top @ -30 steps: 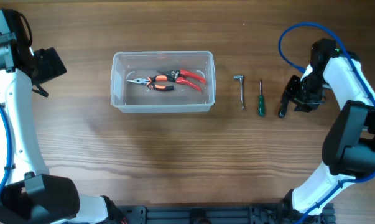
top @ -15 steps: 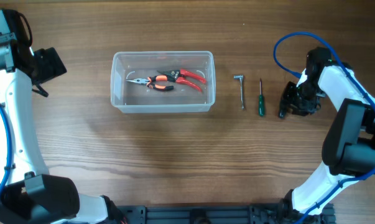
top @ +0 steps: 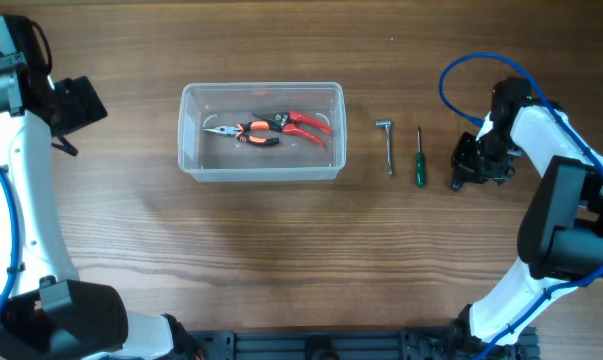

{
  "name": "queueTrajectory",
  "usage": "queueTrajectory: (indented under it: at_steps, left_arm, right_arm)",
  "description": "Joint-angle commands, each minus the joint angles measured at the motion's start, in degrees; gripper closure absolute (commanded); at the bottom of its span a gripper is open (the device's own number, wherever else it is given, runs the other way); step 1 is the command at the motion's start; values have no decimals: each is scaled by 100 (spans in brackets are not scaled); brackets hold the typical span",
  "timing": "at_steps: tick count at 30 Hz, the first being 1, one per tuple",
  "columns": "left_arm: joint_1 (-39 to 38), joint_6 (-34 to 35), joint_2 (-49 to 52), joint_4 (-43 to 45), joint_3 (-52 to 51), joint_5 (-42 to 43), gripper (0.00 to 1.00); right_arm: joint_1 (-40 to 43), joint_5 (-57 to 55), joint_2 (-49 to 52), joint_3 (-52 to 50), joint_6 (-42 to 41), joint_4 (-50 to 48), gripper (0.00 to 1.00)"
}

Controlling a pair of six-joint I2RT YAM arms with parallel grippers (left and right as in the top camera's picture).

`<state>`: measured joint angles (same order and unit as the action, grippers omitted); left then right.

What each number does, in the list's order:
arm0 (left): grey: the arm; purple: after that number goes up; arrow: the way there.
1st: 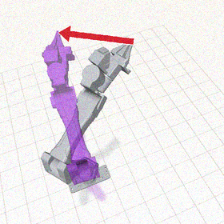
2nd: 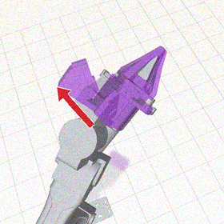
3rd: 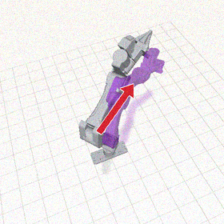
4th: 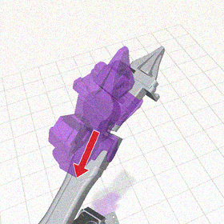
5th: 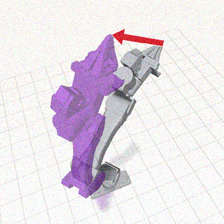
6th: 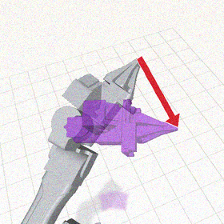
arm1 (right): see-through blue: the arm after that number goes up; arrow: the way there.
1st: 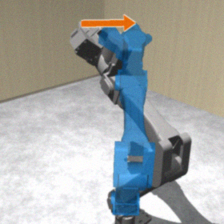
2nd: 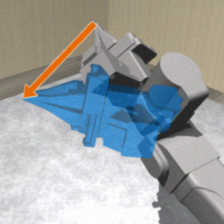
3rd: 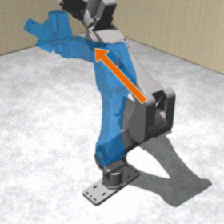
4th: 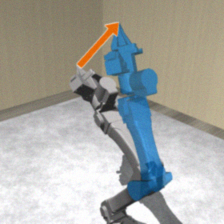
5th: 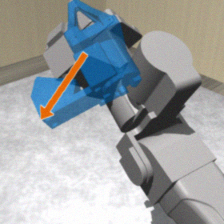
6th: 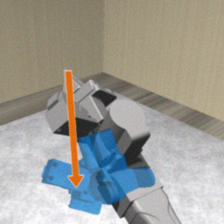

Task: Pack container
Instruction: 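Grasp the red-handled black screwdriver with the right gripper, then carry the screwdriver over the container with the right gripper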

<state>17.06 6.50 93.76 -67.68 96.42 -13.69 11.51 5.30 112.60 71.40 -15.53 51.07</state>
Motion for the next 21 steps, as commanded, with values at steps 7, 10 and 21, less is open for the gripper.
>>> queueTrajectory:
  at_steps: [7, 10, 21]
  left_arm:
    - [20, -9, 15, 15, -4, -28, 0]
    - [20, -9, 15, 15, -4, -28, 0]
    - [20, -9, 15, 15, -4, -28, 0]
  right_arm:
    - [-44, 455, -170, 236, 63, 271, 96]
    - [-70, 782, -750, 645, 85, 505, 96]
    - [-2492, 1700, -3298, 1679, 1283, -227, 96]
